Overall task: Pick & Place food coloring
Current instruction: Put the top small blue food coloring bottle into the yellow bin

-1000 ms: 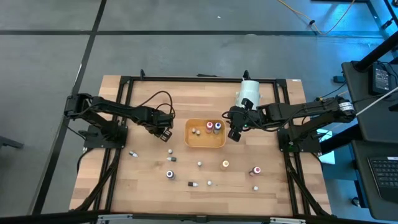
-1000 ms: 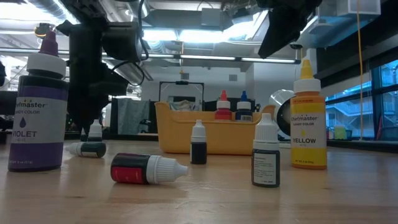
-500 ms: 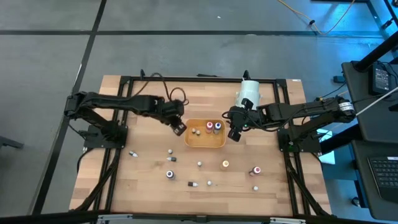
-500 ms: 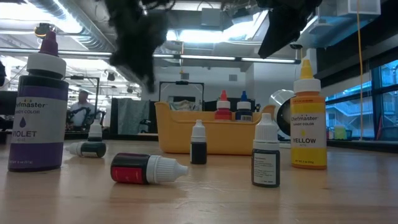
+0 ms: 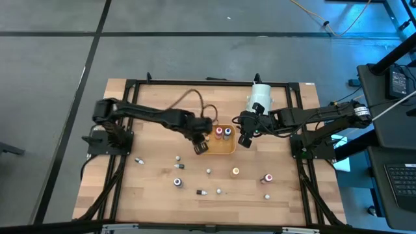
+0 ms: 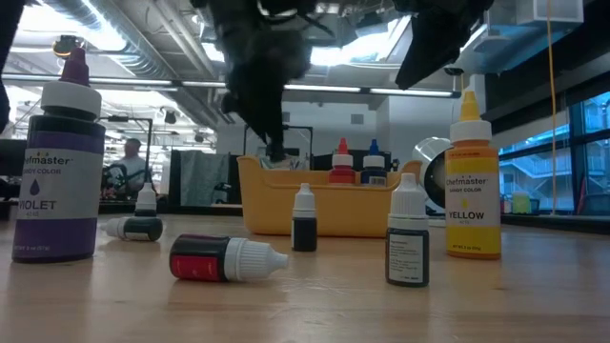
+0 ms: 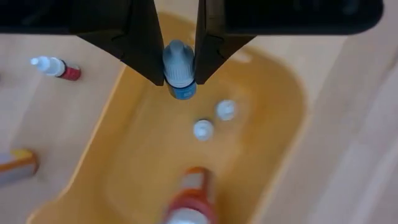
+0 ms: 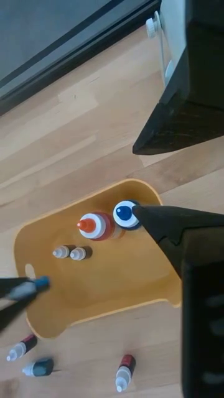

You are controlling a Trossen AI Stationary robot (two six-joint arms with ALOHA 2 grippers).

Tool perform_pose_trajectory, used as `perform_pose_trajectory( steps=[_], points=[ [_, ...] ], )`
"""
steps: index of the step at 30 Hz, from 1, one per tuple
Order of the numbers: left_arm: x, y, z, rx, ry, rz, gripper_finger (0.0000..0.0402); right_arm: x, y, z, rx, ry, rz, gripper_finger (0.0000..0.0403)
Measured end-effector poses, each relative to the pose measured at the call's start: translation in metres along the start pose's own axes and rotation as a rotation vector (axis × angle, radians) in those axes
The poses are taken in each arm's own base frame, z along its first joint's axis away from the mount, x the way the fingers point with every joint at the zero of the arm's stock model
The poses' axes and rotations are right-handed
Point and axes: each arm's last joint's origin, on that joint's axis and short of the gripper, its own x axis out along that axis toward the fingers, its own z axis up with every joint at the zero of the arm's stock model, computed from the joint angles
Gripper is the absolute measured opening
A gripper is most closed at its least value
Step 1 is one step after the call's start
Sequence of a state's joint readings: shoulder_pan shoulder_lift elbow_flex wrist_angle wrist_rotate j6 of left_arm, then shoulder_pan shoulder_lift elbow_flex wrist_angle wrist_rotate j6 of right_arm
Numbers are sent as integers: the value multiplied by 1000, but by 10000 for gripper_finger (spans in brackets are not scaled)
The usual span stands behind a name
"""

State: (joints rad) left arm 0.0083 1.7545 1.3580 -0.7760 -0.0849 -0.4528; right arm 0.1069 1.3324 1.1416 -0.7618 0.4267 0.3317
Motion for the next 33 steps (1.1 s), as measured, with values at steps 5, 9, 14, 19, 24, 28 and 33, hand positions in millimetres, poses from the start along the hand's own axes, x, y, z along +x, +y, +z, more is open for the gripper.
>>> perform_pose_trajectory(
  steps=[5, 9, 14, 19, 24, 28, 33],
  points=[
    [28, -14, 5, 47, 45, 23, 69, 0, 0, 0, 0, 0, 0, 145],
    [44, -16, 6, 49, 70, 45, 70, 0, 0, 0, 4, 1, 0, 145],
    [58, -15, 3, 33, 98, 88, 72, 0, 0, 0, 3, 4, -1, 145],
    [60, -14, 3, 29, 93, 100, 80, 0, 0, -1, 2, 6, -1, 145],
    [60, -13, 3, 26, 96, 102, 88, 0, 0, -1, 1, 8, -1, 145],
    [60, -13, 3, 26, 96, 101, 89, 0, 0, -1, 1, 11, 7, 145],
    [60, -13, 3, 26, 97, 101, 89, 0, 1, -1, -8, 19, 30, 145]
  ],
)
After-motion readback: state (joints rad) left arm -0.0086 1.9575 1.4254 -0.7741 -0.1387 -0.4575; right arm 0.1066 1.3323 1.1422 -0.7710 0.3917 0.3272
